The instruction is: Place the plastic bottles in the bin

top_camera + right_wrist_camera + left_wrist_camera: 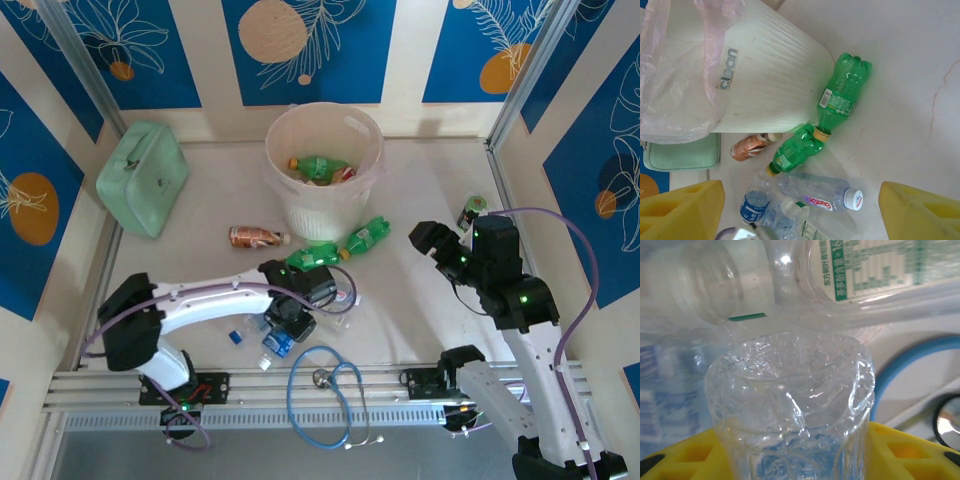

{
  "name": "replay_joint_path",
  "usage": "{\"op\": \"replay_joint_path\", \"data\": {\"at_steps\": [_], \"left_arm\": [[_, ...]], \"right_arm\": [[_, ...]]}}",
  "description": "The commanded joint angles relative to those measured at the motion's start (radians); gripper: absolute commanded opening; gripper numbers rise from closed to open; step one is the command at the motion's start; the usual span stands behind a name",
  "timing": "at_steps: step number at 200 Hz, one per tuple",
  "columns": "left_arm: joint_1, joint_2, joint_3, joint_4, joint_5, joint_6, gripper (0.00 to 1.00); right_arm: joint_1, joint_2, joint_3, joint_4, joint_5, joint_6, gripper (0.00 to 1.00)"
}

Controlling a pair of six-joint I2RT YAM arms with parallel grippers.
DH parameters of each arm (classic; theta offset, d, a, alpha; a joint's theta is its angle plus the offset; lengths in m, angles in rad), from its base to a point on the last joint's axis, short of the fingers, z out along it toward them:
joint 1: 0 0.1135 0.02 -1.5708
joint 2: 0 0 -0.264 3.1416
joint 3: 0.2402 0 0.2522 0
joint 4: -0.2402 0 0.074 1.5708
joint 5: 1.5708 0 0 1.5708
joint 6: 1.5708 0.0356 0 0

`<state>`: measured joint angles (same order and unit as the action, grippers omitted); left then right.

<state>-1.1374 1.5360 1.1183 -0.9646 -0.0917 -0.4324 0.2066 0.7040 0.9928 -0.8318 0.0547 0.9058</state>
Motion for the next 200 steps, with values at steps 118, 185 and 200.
{"op": "replay_joint_path", "data": {"at_steps": [118,185,200], "left_arm": [[0.196,-0.249,0.650,-0.159,-0.258,0.060,0.53],[0.386,-0.020,1.004,0.158,-0.088,0.124,0.54],[0.407,0.062,1.091,0.195,-0.048,0.116,0.54]], "right_arm": [[-0.006,-0.032,-0.048,0.004,-0.030,0.001,0.81],[-0.007,-0.062,-0.103,0.002,-0.048,0.010,0.80],[-0.007,-0.073,-0.105,-0.004,-0.047,0.014,0.80]]}}
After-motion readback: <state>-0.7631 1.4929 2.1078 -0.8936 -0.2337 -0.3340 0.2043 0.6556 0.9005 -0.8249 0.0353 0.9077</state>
